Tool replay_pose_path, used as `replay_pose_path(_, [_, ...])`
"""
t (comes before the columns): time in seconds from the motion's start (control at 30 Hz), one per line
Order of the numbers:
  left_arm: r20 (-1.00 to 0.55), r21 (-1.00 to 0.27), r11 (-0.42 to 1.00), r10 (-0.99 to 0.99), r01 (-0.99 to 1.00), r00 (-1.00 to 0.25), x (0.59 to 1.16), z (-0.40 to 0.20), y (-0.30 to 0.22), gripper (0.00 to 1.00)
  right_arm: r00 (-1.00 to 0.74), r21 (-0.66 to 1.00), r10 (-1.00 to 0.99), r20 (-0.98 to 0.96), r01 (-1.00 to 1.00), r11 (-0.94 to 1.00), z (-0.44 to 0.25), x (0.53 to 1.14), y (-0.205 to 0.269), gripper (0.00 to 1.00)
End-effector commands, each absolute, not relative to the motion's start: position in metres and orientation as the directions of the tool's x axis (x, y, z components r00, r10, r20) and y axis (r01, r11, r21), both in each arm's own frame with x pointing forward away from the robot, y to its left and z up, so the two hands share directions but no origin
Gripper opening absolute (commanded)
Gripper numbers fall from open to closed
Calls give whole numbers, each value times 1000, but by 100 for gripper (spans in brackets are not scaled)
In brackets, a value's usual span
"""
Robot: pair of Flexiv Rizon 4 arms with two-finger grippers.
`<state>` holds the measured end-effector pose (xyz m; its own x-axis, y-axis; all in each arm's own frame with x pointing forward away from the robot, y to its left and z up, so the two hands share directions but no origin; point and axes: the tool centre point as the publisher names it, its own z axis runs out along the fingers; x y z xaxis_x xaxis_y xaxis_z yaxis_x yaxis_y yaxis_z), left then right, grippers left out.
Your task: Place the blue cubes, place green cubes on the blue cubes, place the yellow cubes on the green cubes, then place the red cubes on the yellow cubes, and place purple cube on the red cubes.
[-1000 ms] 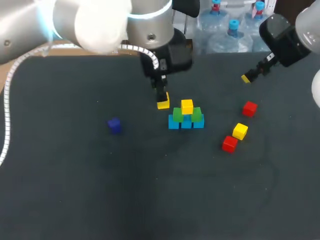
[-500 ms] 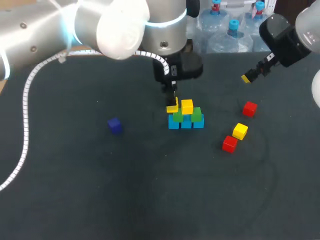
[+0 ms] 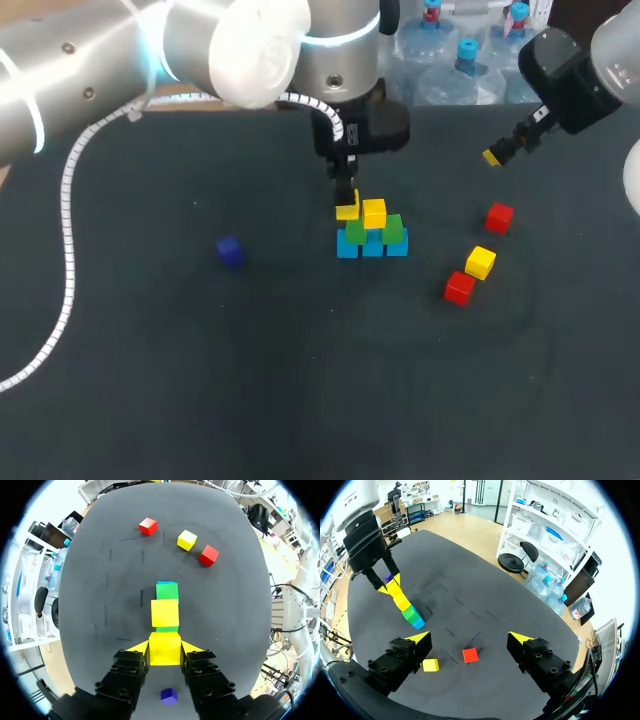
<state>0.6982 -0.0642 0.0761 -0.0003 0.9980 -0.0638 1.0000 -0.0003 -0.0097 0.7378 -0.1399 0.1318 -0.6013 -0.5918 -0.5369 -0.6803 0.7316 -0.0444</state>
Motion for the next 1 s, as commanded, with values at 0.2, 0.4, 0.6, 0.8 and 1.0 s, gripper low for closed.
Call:
replay_pose_path(0.2, [-61, -29, 6, 998, 1000, -8, 701, 73, -67, 0, -602, -48, -591, -538, -677, 734, 132, 736, -140, 100])
replay_pose_path(0.4, [-62, -36, 5, 998, 999, -8, 700, 71, -68, 0, -602, -48, -591, -538, -677, 734, 132, 736, -140, 100])
replay_pose_path(0.6, [-60, -40, 5, 998, 999, -8, 699, 68, -69, 0, -602, -48, -591, -538, -677, 734, 132, 736, -140, 100])
replay_pose_path(0.8, [-61, -42, 7, 998, 999, -10, 698, 65, -70, 0, -602, -48, -591, -538, -677, 734, 132, 736, -140, 100])
replay_pose_path(1.0, [-60, -46, 7, 998, 999, -10, 696, 64, -70, 0, -602, -48, -591, -538, -677, 734, 132, 736, -140, 100])
